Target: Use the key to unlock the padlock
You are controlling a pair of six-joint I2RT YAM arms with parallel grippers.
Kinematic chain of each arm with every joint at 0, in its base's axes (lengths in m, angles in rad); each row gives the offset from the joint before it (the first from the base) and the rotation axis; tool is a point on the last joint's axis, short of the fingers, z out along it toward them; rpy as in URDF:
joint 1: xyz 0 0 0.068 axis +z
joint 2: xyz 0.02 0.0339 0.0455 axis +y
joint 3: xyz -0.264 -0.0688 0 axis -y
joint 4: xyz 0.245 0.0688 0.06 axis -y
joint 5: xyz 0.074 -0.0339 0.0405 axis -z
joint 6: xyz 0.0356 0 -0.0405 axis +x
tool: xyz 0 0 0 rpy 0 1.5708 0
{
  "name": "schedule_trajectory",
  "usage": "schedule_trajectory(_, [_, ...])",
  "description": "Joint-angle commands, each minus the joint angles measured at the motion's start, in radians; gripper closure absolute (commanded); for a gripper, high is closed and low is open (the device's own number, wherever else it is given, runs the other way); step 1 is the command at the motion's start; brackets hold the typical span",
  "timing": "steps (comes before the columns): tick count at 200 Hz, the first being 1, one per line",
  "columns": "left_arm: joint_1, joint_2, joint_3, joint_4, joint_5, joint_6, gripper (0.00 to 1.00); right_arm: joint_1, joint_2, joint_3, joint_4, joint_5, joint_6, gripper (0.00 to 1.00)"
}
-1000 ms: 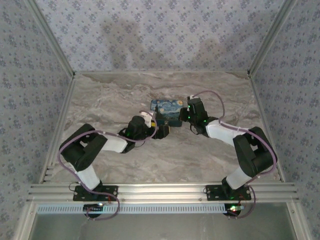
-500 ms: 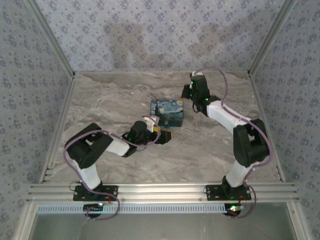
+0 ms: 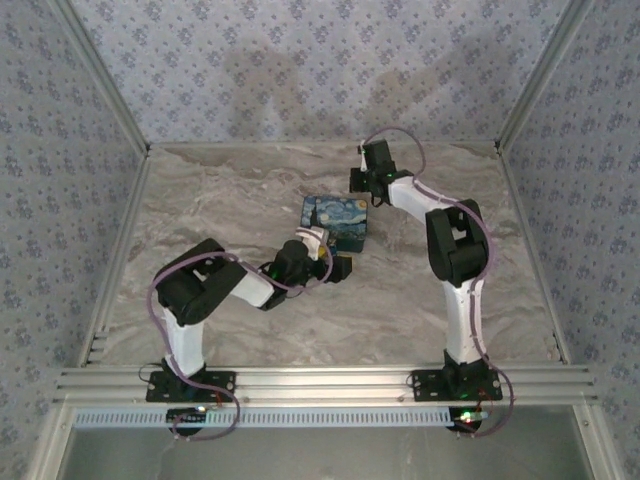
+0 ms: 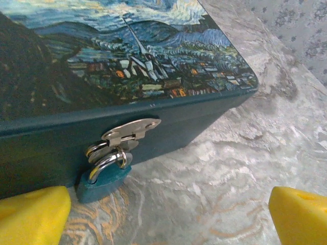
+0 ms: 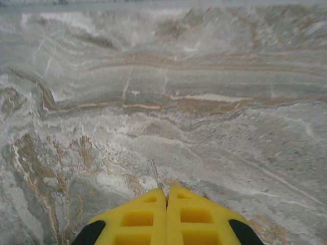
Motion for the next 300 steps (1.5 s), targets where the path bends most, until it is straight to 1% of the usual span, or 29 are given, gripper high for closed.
schedule_trajectory(1, [-0.005, 0.044, 0.044, 0.002, -0.037, 0.034, 0.0, 0.005, 0.016, 0.019, -0.045, -0.06, -0.03, 1.0])
schedule_trajectory(27, [-0.019, 0.079, 0.081, -0.009, -0.052, 0.058, 0.0, 0.019, 0.012, -0.038, -0.035, -0.088, -0.035, 1.0])
schedule_trajectory(52, [-0.02, 0.114, 0.106, 0.009, -0.018, 0.054, 0.02, 0.035, -0.005, -0.109, -0.008, -0.103, -0.044, 1.0])
schedule_trajectory(65, [-0.021, 0.126, 0.116, 0.023, 0.004, 0.064, 0.04, 0.039, -0.005, -0.118, -0.012, -0.119, -0.044, 1.0])
schedule_trajectory(86, [-0.021, 0.137, 0.134, 0.045, 0.065, 0.082, 0.07, 0.054, -0.017, -0.137, -0.009, -0.122, -0.051, 1.0])
schedule_trajectory(113, [-0.014, 0.137, 0.136, 0.091, 0.123, 0.075, 0.08, 0.062, -0.02, -0.142, -0.024, -0.143, -0.04, 1.0])
schedule_trajectory(123, [-0.003, 0.14, 0.127, 0.129, 0.161, 0.053, 0.09, 0.064, -0.024, -0.15, -0.019, -0.15, -0.028, 1.0])
schedule_trajectory(149, [0.047, 0.16, 0.117, 0.221, 0.27, -0.049, 0.19, 0.068, -0.03, -0.159, -0.02, -0.161, -0.009, 1.0])
schedule_trajectory(161, [0.056, 0.158, 0.111, 0.229, 0.268, -0.062, 0.19, 0.072, -0.033, -0.162, -0.02, -0.163, -0.006, 1.0])
schedule_trajectory(196, [0.061, 0.13, 0.071, 0.234, 0.205, -0.068, 0.15, 0.076, -0.041, -0.168, -0.016, -0.172, 0.011, 1.0])
schedule_trajectory(214, [0.063, 0.121, 0.058, 0.217, 0.193, -0.066, 0.14, 0.073, -0.044, -0.167, -0.017, -0.179, 0.009, 1.0])
schedule_trajectory(240, [0.069, 0.146, 0.07, 0.232, 0.24, -0.087, 0.15, 0.068, -0.051, -0.179, -0.006, -0.189, 0.019, 1.0])
schedule_trajectory(271, [0.069, 0.177, 0.109, 0.267, 0.34, -0.116, 0.25, 0.067, -0.055, -0.19, 0.004, -0.191, 0.026, 1.0])
schedule_trajectory(285, [0.068, 0.175, 0.122, 0.24, 0.344, -0.119, 0.23, 0.069, -0.056, -0.196, 0.01, -0.194, 0.029, 1.0])
schedule_trajectory(294, [0.065, 0.173, 0.13, 0.214, 0.336, -0.113, 0.19, 0.071, -0.057, -0.202, 0.014, -0.194, 0.029, 1.0])
schedule_trajectory(300, [0.063, 0.17, 0.135, 0.191, 0.327, -0.107, 0.18, 0.071, -0.059, -0.204, 0.017, -0.196, 0.031, 1.0])
